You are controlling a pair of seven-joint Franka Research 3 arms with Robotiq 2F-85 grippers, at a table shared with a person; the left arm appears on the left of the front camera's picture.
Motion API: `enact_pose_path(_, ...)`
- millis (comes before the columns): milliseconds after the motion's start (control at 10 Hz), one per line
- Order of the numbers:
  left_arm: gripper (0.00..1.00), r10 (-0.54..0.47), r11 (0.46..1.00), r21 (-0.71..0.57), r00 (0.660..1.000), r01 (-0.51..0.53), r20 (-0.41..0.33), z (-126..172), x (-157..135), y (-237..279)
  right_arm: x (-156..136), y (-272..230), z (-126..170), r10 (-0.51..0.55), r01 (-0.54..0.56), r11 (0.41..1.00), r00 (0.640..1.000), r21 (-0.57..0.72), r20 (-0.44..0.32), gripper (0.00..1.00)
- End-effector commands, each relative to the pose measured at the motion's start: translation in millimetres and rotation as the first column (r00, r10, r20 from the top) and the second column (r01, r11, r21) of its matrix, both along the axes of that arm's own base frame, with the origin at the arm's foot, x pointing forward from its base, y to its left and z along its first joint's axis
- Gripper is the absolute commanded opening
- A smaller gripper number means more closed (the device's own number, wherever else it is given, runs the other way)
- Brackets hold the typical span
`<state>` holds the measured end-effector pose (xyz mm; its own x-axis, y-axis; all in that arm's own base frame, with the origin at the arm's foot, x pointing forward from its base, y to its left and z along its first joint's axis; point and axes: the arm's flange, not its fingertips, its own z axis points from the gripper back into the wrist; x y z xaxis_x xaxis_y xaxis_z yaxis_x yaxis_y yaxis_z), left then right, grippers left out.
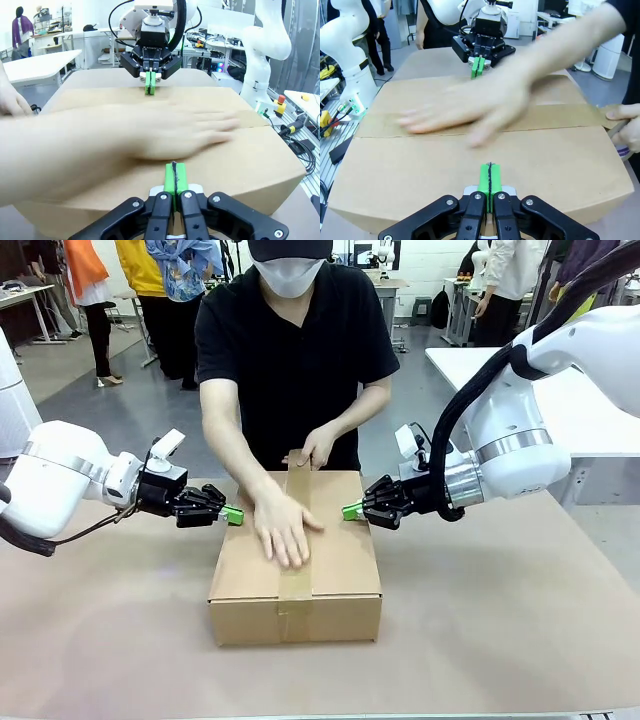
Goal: Wrap the clocks to prevent damage.
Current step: After the human seals the box with tape, release both hands from the side flaps of the Package Box.
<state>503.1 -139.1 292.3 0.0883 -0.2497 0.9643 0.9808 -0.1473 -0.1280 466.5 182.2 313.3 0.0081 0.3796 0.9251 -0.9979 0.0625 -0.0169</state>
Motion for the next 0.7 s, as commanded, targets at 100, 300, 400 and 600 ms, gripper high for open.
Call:
enact_pose_path(100,0.01,0.001,1.0,0.003,1.0,-0.001,0.001,-0.7,-0.3,-0.7,0.0,1.5,-2.7,-0.014,0.014,1.0,1.0,-0.002,-0.013,0.01)
enact_pose_path(300,0.01,0.001,1.0,0.003,1.0,-0.001,0.001,-0.7,-0.3,-0.7,0.0,1.5,-2.7,-0.014,0.014,1.0,1.0,-0.002,-0.013,0.01)
enact_pose_path(400,0.01,0.001,1.0,0.003,1.0,-0.001,0.001,-0.7,-0.3,-0.7,0.0,1.5,-2.7,-0.014,0.014,1.0,1.0,-0.002,-0.013,0.01)
enact_pose_path(600,0.01,0.001,1.0,0.003,1.0,-0.001,0.001,-0.7,-0.3,-0.7,0.0,1.5,-2.7,-0.014,0.014,1.0,1.0,-0.002,-0.013,0.01)
